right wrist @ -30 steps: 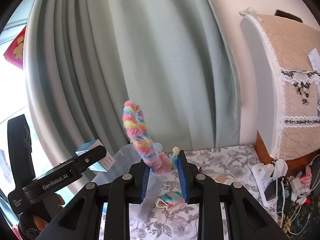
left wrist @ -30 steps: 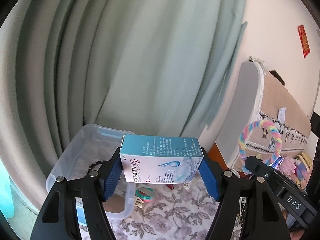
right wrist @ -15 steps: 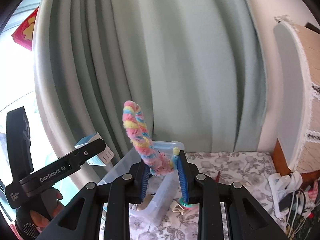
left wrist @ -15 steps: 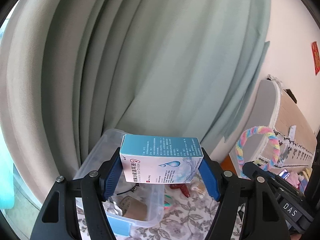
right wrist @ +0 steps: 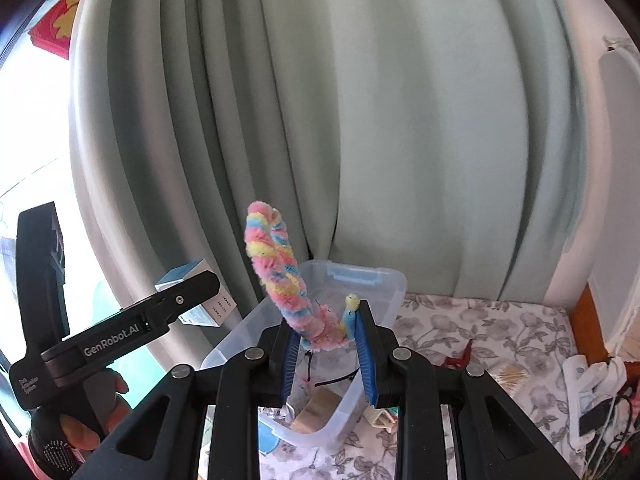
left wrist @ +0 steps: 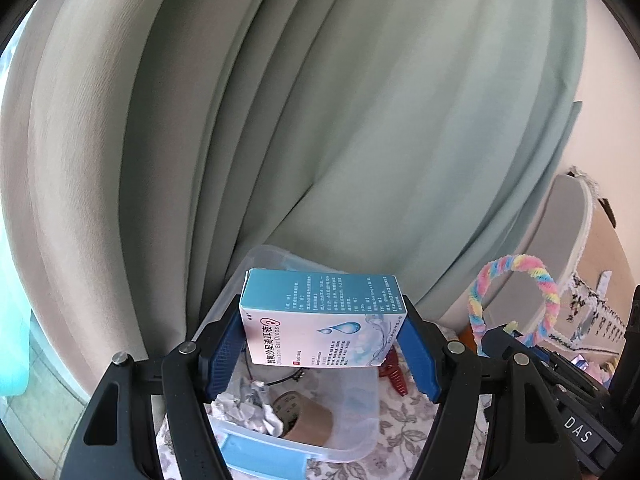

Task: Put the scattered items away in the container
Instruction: 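Carry the medicine box and rainbow ring over the clear box with both tools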

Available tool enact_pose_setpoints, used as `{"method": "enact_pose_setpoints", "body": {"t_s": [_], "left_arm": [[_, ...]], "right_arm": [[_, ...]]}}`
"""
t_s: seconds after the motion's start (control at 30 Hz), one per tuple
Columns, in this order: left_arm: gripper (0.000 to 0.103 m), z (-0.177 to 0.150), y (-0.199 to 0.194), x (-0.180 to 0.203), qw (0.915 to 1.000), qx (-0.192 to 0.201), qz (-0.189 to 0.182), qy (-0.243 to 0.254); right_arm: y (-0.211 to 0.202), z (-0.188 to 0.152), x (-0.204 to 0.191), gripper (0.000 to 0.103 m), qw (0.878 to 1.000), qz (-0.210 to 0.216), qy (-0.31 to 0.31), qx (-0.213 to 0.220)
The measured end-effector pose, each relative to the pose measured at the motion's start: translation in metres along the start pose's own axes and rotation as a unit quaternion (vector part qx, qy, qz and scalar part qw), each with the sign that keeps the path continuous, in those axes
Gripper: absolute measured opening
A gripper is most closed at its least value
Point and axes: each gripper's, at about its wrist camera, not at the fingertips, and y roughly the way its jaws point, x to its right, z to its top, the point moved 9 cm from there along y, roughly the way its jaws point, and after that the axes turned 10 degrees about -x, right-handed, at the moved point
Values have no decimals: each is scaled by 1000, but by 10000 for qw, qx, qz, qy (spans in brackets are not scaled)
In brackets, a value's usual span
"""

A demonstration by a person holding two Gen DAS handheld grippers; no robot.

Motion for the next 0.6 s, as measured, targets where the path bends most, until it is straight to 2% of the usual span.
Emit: {"method": "enact_pose_setpoints", "body": {"t_s": [0.43, 0.6], "left_arm": [[73, -13, 25, -33, 9988, -388, 160, -240], [73, -17, 31, -36, 9983, -479, 186, -266]], "right_arm": [[56, -18, -17, 29, 9975, 125, -156, -674], [64, -27, -29, 29, 9958, 141, -219, -873]]}}
